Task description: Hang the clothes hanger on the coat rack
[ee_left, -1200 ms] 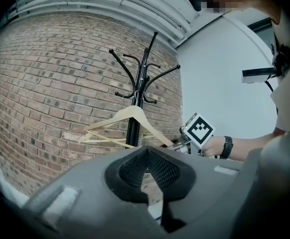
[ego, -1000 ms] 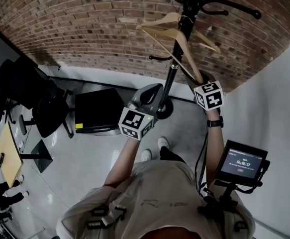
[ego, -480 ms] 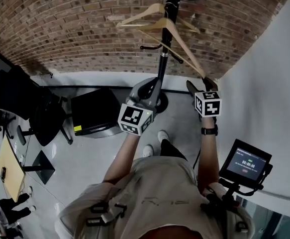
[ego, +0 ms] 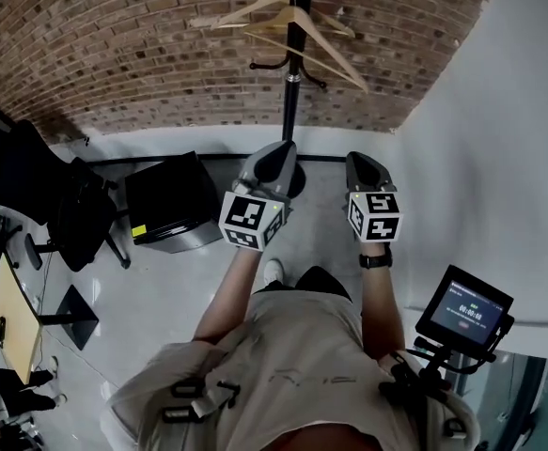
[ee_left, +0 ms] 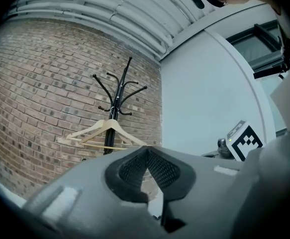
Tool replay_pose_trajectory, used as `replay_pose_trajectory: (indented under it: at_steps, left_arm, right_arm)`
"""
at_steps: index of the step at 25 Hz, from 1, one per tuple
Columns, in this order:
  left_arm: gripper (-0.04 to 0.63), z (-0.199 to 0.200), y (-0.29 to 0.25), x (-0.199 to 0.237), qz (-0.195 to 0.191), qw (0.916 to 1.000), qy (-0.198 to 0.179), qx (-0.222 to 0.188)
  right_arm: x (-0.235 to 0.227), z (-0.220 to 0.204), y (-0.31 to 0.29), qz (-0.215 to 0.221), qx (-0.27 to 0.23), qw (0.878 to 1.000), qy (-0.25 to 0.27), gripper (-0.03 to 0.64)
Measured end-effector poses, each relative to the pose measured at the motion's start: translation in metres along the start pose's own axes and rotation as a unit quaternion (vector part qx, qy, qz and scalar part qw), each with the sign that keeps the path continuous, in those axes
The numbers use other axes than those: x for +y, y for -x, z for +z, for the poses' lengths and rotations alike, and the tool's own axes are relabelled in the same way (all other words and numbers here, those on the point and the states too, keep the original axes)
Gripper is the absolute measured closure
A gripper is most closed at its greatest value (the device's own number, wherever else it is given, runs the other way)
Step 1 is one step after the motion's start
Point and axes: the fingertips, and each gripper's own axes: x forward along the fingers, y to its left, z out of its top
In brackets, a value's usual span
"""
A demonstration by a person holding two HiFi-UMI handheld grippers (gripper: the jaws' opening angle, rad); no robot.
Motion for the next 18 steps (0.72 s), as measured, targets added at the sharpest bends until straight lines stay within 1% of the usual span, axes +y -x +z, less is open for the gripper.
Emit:
replay_pose_trajectory:
  at_steps: [3,5,8,10,12,14,18]
  left_arm:
    - [0.595,0.013,0.016,-0.027,0.008,0.9998,-0.012,-0.015]
    - [0.595,0.019,0.031,-0.051,0.013,0.9994,-0.024,-0.021]
    - [0.595,0.021,0.062,-0.090,0.029,0.9986,-0.040,-0.019]
    - [0.595,0.018,0.089,-0.122,0.046,0.9977,-0.045,-0.020]
    - [0.595,0.013,0.119,-0.156,0.065,0.9970,-0.040,-0.018]
    - [0.595,0.003,0.146,-0.190,0.075,0.9968,-0.026,-0.007]
    - [0.595,-0.026,0.196,-0.255,0.073,0.9968,-0.004,0.032]
  right_arm:
    - [0.012,-0.002,0.028,0.009,-0.010,1.000,0.002,0.614]
    - [0.017,-0.004,0.053,0.012,-0.021,1.000,-0.007,0.614]
    - [0.032,-0.005,0.098,0.028,-0.051,0.998,-0.029,0.614]
    - [0.044,-0.007,0.137,0.044,-0.072,0.996,-0.030,0.613]
    - [0.053,-0.016,0.177,0.058,-0.080,0.995,-0.033,0.612]
    - [0.061,-0.030,0.214,0.068,-0.077,0.994,-0.041,0.613]
    - [0.082,-0.068,0.281,0.082,-0.055,0.994,-0.052,0.613]
